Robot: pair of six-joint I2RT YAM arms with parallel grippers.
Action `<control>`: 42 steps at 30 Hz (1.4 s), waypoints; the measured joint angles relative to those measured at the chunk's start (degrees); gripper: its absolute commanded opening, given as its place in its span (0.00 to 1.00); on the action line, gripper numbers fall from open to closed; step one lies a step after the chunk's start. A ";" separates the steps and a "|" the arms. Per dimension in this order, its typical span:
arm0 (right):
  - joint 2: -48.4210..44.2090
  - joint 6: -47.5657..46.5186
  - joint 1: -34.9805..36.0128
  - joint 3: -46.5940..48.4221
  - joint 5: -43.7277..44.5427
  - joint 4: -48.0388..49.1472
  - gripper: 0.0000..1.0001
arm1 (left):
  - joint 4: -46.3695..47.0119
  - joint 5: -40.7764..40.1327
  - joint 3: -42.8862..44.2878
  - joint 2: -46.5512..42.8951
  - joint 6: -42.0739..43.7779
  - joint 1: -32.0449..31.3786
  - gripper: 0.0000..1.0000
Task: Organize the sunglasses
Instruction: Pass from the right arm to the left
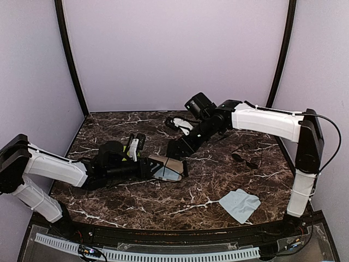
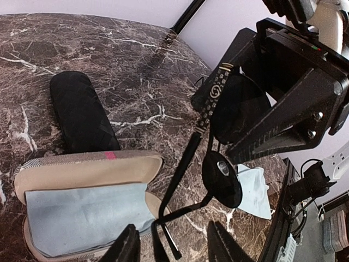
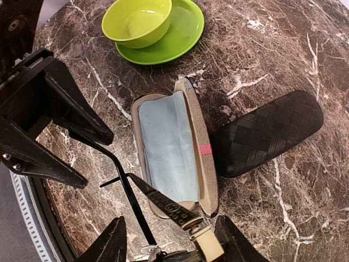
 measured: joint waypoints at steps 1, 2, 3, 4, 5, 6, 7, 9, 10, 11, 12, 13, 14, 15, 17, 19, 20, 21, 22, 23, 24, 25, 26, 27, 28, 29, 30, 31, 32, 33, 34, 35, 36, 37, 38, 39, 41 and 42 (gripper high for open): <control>-0.22 0.09 0.00 -0.17 -0.24 0.11 0.31 | 0.09 -0.09 0.26 0.20 0.15 0.00 0.42; -0.37 0.15 0.00 -0.26 -0.52 0.28 0.31 | 0.15 -0.13 0.39 0.33 0.22 0.00 0.41; -0.55 0.20 0.00 -0.28 -0.83 0.57 0.31 | 0.20 -0.15 0.55 0.46 0.33 0.00 0.41; -0.63 0.35 0.00 -0.31 -1.01 0.85 0.31 | 0.17 -0.15 0.72 0.63 0.37 0.00 0.40; -0.70 0.57 0.00 -0.33 -1.18 1.14 0.31 | 0.20 -0.13 0.94 0.87 0.42 0.00 0.40; -0.72 0.74 0.00 -0.33 -1.33 1.38 0.31 | 0.22 -0.09 1.22 1.18 0.44 0.00 0.40; -0.74 0.90 0.00 -0.44 -1.57 1.70 0.30 | 0.37 -0.02 1.38 1.46 0.50 0.00 0.41; -0.74 1.22 0.00 -0.68 -2.12 2.23 0.30 | 0.57 0.31 1.64 1.95 0.50 0.00 0.47; -0.74 1.42 0.00 -0.81 -2.27 2.36 0.30 | 0.79 0.66 1.75 2.27 0.50 0.00 0.51; -0.74 1.62 0.00 -0.92 -2.38 2.49 0.29 | 1.14 1.03 1.92 2.64 0.42 0.00 0.56; -0.74 1.88 0.00 -1.09 -2.43 2.82 0.29 | 1.49 1.40 2.03 2.99 0.37 0.00 0.61; -0.74 2.19 0.00 -1.20 -2.51 3.10 0.29 | 1.73 1.70 2.08 3.26 0.26 0.00 0.65; -0.74 2.54 0.00 -1.29 -2.58 3.43 0.29 | 1.97 2.10 2.12 3.54 0.09 -0.02 0.69; -0.74 2.95 0.00 -1.44 -2.62 3.82 0.29 | 2.19 2.38 2.19 3.82 -0.04 -0.09 0.72; -0.74 3.72 0.00 -1.62 -2.95 4.46 0.28 | 2.54 2.69 2.27 4.24 -0.20 -0.28 0.76; -0.74 4.48 0.00 -1.70 -3.30 5.05 0.28 | 2.51 3.02 2.64 4.74 -0.26 -0.74 0.78; -0.74 4.90 0.02 -1.73 -3.45 5.33 0.28 | 2.51 3.10 2.91 4.98 -0.37 -0.96 0.79; -0.74 5.27 0.02 -1.73 -3.56 5.64 0.28 | 2.54 3.08 3.13 5.11 -0.31 -1.16 0.80; -0.72 5.75 0.02 -1.73 -3.67 5.90 0.28 | 2.56 3.10 3.26 5.16 -0.37 -1.38 0.81; -0.72 6.03 0.02 -1.75 -3.69 6.25 0.27 | 2.51 3.08 3.39 5.16 -0.28 -1.49 0.82; -0.72 6.27 0.02 -1.75 -3.72 6.49 0.27 | 2.45 3.06 3.58 5.16 -0.20 -1.66 0.82; -0.70 6.60 0.02 -1.75 -3.74 6.73 0.27 | 2.34 3.02 3.82 5.18 -0.09 -1.77 0.83; -0.68 6.95 0.02 -1.75 -3.72 6.95 0.27 | 2.19 2.91 4.13 5.18 0.00 -1.95 0.84; -0.63 7.26 0.02 -1.75 -3.72 7.04 0.27 | 2.01 2.75 4.48 5.18 0.15 -2.12 0.84; -0.57 7.54 0.02 -1.75 -3.72 7.08 0.27 | 1.86 2.49 4.83 5.18 0.31 -2.27 0.85; -0.52 7.69 0.04 -1.75 -3.69 7.15 0.27 | 1.66 2.23 5.07 5.18 0.50 -2.38 0.85; -0.42 7.91 0.09 -1.75 -3.67 7.28 0.27 | 1.40 1.79 5.29 5.18 0.74 -2.56 0.86; -0.31 8.13 0.13 -1.75 -3.67 7.37 0.27 | 1.09 1.40 5.42 5.18 1.01 -2.73 0.87; -0.22 8.52 0.17 -1.75 -3.69 7.39 0.27 | 0.61 0.92 5.57 5.18 1.27 -2.95 0.87; -0.11 8.68 0.26 -1.75 -3.69 7.39 0.27 | -0.02 0.52 5.84 5.18 1.53 -3.10 0.87; 0.00 8.92 0.33 -1.75 -3.72 7.43 0.27 | -0.55 0.04 6.08 5.18 1.81 -3.32 0.87; 0.11 9.01 0.39 -1.75 -3.72 7.50 0.27 | -1.03 -0.24 6.29 5.18 2.03 -3.45 0.87; 0.24 9.16 0.44 -1.75 -3.72 7.63 0.27 | -1.51 -0.79 6.60 5.25 2.29 -3.65 0.87; 0.39 9.38 0.50 -1.75 -3.72 7.80 0.27 | -1.90 -1.20 6.91 5.29 2.56 -3.85 0.88; 0.59 9.66 0.55 -1.75 -3.76 7.91 0.27 | -2.29 -1.73 7.17 5.31 2.75 -4.02 0.88; 0.74 9.99 0.61 -1.75 -3.78 8.11 0.27 | -2.80 -2.29 7.48 5.35 2.97 -4.24 0.88; 1.01 10.58 0.68 -1.75 -3.87 8.35 0.27 | -3.74 -3.43 8.09 5.57 3.48 -4.68 0.88; 1.18 10.93 0.76 -1.75 -3.89 8.41 0.27 | -4.35 -3.98 8.52 5.73 3.78 -4.94 0.88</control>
